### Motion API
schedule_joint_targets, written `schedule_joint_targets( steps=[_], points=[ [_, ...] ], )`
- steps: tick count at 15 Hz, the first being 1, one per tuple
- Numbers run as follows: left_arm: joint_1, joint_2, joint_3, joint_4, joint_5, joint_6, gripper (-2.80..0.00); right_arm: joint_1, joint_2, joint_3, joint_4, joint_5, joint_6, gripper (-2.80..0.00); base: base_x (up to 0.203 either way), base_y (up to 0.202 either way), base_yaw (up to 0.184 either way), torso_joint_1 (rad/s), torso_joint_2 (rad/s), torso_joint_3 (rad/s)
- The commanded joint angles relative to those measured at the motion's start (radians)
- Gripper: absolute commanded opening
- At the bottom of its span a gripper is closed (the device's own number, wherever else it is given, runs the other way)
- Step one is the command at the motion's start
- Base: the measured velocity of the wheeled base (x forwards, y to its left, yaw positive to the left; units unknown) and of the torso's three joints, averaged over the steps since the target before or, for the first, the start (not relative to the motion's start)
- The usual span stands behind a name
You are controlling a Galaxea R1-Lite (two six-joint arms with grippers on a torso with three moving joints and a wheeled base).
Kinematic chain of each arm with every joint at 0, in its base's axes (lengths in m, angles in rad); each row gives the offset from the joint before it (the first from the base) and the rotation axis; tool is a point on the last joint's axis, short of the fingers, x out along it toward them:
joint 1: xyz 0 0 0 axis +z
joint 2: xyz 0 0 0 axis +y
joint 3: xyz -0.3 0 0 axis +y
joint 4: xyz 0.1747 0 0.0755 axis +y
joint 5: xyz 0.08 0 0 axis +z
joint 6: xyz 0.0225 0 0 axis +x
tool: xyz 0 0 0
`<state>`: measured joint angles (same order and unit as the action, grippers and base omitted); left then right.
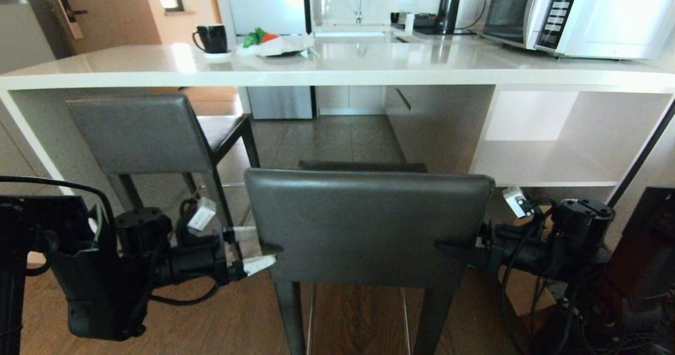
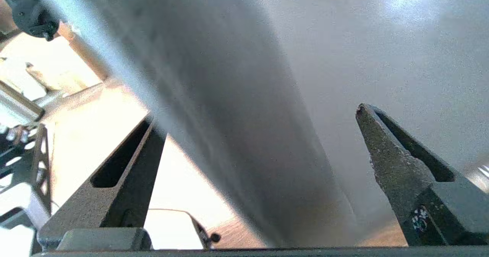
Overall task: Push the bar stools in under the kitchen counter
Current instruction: Pull the gray chair out from under the dining table
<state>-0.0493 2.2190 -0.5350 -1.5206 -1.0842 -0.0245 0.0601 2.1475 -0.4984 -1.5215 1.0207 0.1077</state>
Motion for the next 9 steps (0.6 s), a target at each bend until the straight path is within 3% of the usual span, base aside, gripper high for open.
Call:
schedule_joint_targets(
  steps=[1, 6, 9],
  points=[
    [0.031, -0.051, 0.046, -0.009, -0.040, 0.001, 0.00, -0.048, -0.039, 0.028, -0.009, 0.037, 0.000, 0.00, 0.000, 0.000, 0.000, 0.000, 0.00, 0.000],
    [0.073, -0.168, 0.177, -0.009, -0.056, 0.000, 0.00, -0.223, -0.115, 0.119, -0.009, 0.159, 0.002, 0.00, 0.000, 0.000, 0.000, 0.000, 0.00, 0.000],
    [0.124, -0.281, 0.275, -0.009, -0.164, -0.001, 0.00, -0.293, -0.210, 0.215, -0.009, 0.248, 0.001, 0.00, 0.000, 0.000, 0.000, 0.000, 0.00, 0.000]
  ],
)
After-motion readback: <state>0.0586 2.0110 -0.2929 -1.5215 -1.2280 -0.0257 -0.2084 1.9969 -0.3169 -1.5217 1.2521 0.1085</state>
